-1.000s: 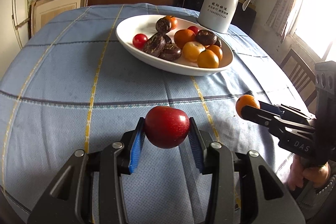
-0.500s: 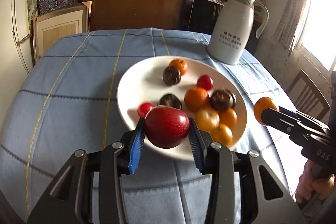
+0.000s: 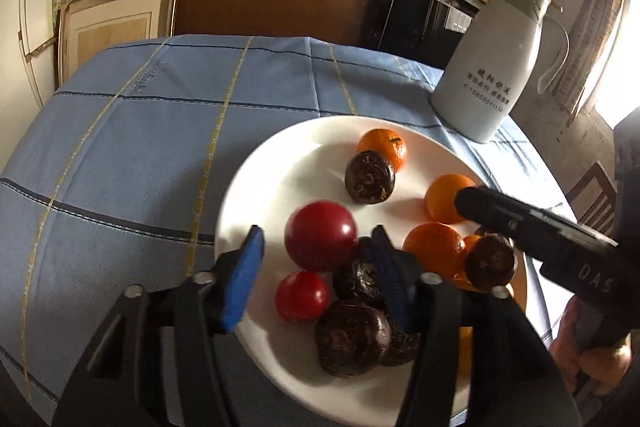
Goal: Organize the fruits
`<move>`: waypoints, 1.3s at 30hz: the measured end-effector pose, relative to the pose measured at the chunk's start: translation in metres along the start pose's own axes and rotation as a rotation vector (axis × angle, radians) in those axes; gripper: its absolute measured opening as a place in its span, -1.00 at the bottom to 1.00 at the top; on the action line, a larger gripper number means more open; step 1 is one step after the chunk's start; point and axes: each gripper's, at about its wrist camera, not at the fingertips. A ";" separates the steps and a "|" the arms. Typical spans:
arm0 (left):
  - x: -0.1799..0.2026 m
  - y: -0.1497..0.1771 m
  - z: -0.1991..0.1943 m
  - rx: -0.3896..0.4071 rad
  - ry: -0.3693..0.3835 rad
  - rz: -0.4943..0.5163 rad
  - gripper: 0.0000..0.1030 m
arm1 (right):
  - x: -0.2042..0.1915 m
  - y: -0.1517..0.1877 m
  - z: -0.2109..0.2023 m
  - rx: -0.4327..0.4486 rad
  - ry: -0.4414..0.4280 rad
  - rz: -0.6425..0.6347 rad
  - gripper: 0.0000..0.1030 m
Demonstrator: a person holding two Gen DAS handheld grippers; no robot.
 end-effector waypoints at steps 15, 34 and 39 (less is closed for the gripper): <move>0.008 0.019 -0.055 0.149 -0.113 0.062 0.72 | -0.019 0.018 -0.044 0.107 0.062 -0.067 0.56; 0.000 0.117 -0.118 0.189 -0.178 -0.018 0.91 | -0.027 0.122 -0.125 0.224 0.161 -0.044 0.93; 0.007 0.132 -0.131 0.208 -0.201 0.008 0.91 | -0.032 0.139 -0.122 0.169 0.215 -0.050 0.93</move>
Point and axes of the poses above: each gripper's, at about its wrist camera, not at the fingertips, and z roughly the way its jaws point, x to its right, y to its underside, and after that the axes turned 9 degrees about -y, right-handed
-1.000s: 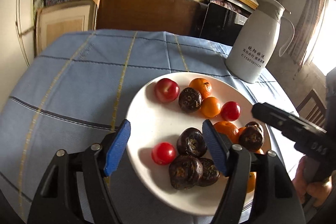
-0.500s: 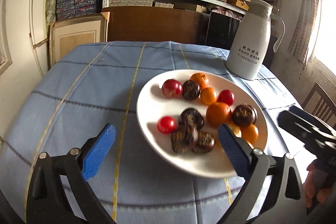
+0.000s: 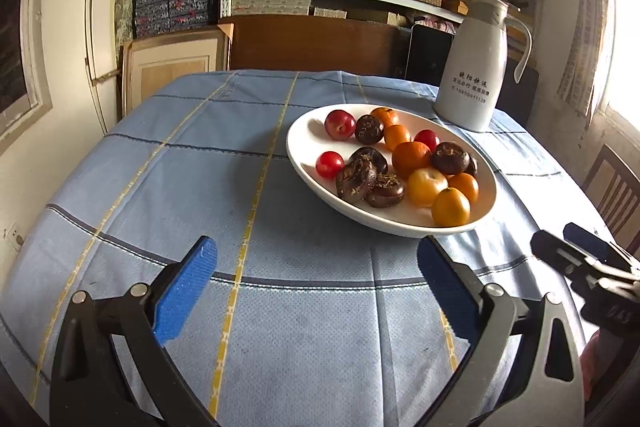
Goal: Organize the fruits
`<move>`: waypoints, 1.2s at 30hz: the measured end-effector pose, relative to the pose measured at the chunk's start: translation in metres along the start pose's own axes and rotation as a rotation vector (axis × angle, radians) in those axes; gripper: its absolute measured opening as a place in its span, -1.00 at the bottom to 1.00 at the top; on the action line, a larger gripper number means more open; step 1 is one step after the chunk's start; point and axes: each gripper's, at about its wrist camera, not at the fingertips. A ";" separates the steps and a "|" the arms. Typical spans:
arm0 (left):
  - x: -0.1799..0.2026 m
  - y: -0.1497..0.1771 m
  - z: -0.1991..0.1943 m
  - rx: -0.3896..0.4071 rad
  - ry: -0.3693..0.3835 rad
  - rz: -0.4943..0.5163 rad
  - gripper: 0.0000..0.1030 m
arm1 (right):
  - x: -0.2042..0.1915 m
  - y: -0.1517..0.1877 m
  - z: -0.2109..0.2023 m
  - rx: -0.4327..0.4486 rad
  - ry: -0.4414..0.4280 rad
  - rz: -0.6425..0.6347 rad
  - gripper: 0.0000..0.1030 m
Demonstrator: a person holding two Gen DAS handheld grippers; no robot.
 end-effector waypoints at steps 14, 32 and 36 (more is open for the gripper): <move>0.005 0.001 -0.011 0.042 0.015 0.023 0.91 | 0.000 0.001 -0.004 0.024 -0.003 -0.009 0.93; 0.005 0.000 -0.008 0.024 0.022 0.020 0.91 | -0.004 0.004 -0.006 0.030 -0.004 -0.031 0.93; 0.005 -0.001 -0.008 0.017 0.036 0.021 0.91 | -0.004 0.004 -0.006 0.029 -0.004 -0.031 0.93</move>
Point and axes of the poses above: each gripper's, at about its wrist camera, not at the fingertips, and z roughly the way its jaws point, x to its right, y to its underside, and after that the axes turned 9 degrees about -y, right-handed
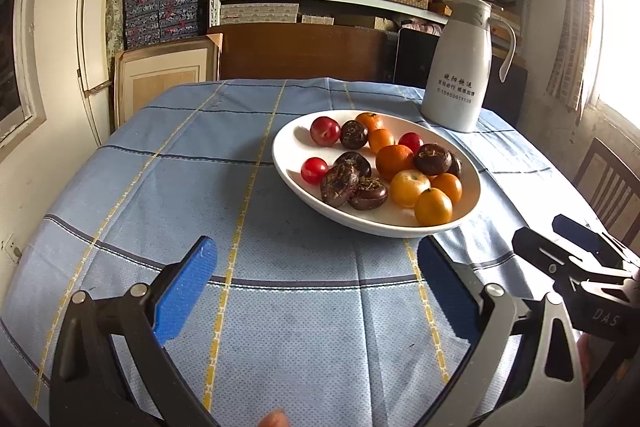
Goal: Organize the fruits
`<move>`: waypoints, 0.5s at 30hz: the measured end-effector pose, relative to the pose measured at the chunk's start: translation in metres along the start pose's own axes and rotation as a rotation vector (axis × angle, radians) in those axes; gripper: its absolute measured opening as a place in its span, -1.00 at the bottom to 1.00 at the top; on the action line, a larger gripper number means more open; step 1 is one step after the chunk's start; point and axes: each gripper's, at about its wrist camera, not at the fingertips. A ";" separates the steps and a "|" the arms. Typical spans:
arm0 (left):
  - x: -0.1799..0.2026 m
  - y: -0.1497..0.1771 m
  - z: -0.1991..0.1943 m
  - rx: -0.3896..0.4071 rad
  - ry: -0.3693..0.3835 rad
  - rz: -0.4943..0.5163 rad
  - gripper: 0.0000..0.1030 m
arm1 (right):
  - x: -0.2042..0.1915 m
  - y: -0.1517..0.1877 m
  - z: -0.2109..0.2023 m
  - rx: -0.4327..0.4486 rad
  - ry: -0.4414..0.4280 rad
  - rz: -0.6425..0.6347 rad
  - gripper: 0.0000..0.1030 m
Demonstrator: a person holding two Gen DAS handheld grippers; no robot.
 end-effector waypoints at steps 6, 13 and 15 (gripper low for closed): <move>0.003 0.001 0.001 -0.012 -0.009 0.010 0.91 | 0.000 0.000 0.002 -0.007 0.002 0.000 0.93; 0.012 0.002 -0.001 -0.002 -0.048 0.051 0.91 | 0.000 0.000 0.002 -0.006 0.001 0.000 0.93; 0.011 0.002 -0.002 -0.003 -0.051 0.047 0.91 | 0.000 0.000 0.002 -0.004 0.002 0.000 0.93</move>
Point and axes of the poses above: each gripper's, at about its wrist camera, not at the fingertips, and z roughly the way its jaws point, x to its right, y to its underside, and after that the axes turned 9 degrees about -y, right-handed
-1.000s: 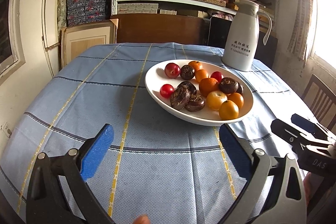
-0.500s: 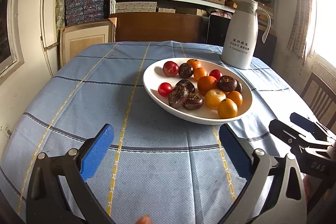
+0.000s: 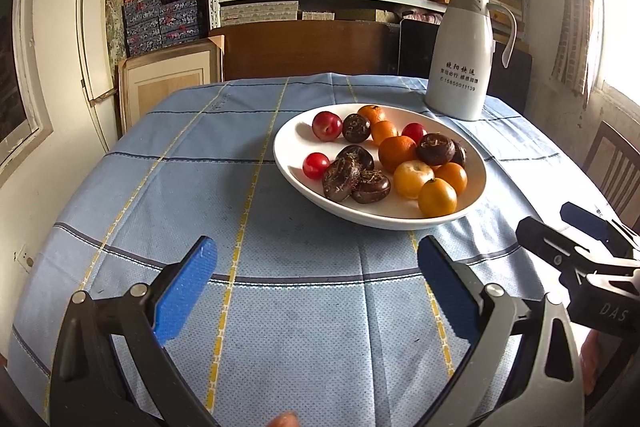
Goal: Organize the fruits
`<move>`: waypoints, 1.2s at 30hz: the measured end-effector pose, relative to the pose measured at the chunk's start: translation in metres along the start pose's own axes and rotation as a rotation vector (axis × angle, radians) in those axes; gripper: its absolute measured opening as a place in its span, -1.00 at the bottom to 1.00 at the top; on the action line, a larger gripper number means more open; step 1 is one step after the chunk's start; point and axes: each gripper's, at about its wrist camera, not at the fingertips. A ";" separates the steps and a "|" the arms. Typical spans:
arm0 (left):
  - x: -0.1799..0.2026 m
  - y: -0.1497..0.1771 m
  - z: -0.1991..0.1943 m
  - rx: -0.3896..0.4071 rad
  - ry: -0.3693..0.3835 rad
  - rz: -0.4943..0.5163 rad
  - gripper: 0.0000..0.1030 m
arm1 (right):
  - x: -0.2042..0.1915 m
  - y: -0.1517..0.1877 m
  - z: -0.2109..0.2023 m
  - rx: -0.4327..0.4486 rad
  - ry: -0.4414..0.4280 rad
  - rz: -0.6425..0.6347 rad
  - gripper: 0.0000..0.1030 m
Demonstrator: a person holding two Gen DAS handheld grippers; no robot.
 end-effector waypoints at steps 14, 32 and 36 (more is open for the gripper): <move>-0.002 -0.001 -0.004 0.009 0.001 -0.012 0.91 | -0.001 0.001 0.001 -0.007 0.000 -0.003 0.93; 0.001 -0.002 -0.005 0.008 0.009 0.002 0.91 | -0.002 0.001 0.002 -0.012 0.003 -0.005 0.93; 0.002 -0.002 -0.005 0.009 0.011 0.005 0.91 | -0.002 0.001 0.003 -0.012 0.003 -0.005 0.93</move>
Point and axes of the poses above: each gripper's, at about its wrist camera, not at the fingertips, and z roughly the way its jaws point, x to its right, y to its underside, and after that the axes turned 9 degrees about -y, right-handed
